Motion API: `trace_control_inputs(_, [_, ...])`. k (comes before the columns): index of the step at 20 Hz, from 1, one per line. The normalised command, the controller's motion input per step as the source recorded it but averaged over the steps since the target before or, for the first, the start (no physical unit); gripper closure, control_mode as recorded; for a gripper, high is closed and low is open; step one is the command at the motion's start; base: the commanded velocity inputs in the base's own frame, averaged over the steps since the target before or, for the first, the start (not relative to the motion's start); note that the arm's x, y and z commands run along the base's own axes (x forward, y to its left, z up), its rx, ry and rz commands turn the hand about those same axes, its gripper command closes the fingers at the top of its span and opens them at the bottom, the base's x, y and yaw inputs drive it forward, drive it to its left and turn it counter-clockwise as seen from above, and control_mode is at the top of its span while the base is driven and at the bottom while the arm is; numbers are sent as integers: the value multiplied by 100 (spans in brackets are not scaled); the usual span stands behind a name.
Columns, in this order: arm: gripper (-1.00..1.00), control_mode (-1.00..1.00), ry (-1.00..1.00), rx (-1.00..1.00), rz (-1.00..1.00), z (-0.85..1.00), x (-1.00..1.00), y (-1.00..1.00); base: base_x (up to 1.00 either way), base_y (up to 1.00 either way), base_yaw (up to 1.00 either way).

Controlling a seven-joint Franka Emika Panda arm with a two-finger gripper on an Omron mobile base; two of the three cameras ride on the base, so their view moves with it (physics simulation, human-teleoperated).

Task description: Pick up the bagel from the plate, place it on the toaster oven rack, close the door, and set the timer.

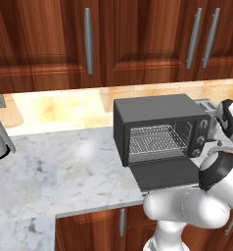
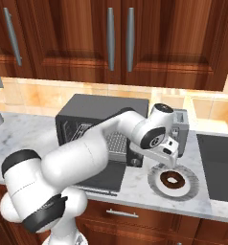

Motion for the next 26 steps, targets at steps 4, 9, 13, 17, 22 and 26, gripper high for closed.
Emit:
trace_control_inputs(4, [-100, -100, 11, 0, 0, -26, 0, -23, 0, 0, 0])
trace_control_inputs(9, [-100, -100, 15, 0, 1, -24, 0, -8, 0, 0, 0])
trace_control_inputs(13, [-100, -100, 10, 0, 6, -16, 0, 0, 0, 0, 0])
trace_control_inputs(17, [-100, -100, 0, 0, 8, -6, 0, 0, 0, 0, 0])
trace_control_inputs(22, [-100, -100, -6, 0, 8, -2, 0, 0, 0, 0, 0])
trace_control_inputs(26, [-100, -100, -11, 0, 8, -14, 0, 0, 0, 0, 0])
